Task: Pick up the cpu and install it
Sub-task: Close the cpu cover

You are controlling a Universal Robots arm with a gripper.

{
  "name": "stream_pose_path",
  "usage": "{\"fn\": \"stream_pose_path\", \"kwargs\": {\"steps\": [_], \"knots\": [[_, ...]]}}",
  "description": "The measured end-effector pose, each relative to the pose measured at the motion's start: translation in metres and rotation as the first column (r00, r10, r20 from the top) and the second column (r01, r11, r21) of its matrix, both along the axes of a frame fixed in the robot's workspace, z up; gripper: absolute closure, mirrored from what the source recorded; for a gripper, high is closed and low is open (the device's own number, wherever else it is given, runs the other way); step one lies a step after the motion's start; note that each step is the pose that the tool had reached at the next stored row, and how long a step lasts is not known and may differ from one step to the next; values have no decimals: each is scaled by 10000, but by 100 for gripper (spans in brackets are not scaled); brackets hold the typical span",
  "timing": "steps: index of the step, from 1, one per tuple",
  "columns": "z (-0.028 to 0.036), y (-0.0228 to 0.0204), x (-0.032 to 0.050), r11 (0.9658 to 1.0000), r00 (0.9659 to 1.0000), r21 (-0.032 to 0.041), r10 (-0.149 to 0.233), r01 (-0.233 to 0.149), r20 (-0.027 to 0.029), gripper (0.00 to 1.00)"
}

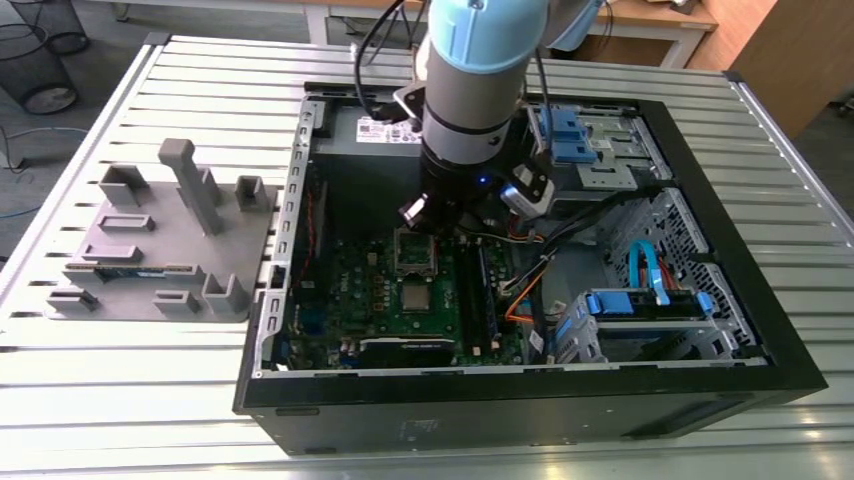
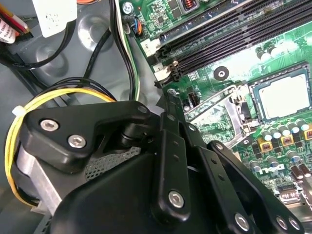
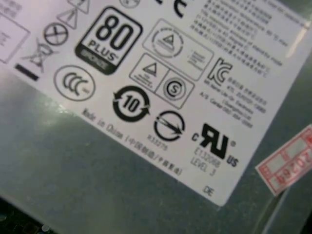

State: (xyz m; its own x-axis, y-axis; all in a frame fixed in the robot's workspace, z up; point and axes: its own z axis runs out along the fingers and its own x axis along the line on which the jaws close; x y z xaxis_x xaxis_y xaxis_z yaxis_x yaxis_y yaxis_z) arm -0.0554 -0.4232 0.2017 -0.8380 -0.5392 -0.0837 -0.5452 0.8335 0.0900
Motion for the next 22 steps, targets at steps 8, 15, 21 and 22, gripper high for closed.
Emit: {"fn": "stream_pose_path", "kwargs": {"steps": [8, 15, 21, 22], "knots": [[60, -30, -7, 10000, 10000, 0, 20, -20, 0, 89], [121, -63, -7, 10000, 10000, -11, 38, -38, 0, 89], [176, -85, -7, 10000, 10000, -15, 55, -55, 0, 89], [185, -87, -7, 10000, 10000, -17, 59, -59, -1, 89]]}}
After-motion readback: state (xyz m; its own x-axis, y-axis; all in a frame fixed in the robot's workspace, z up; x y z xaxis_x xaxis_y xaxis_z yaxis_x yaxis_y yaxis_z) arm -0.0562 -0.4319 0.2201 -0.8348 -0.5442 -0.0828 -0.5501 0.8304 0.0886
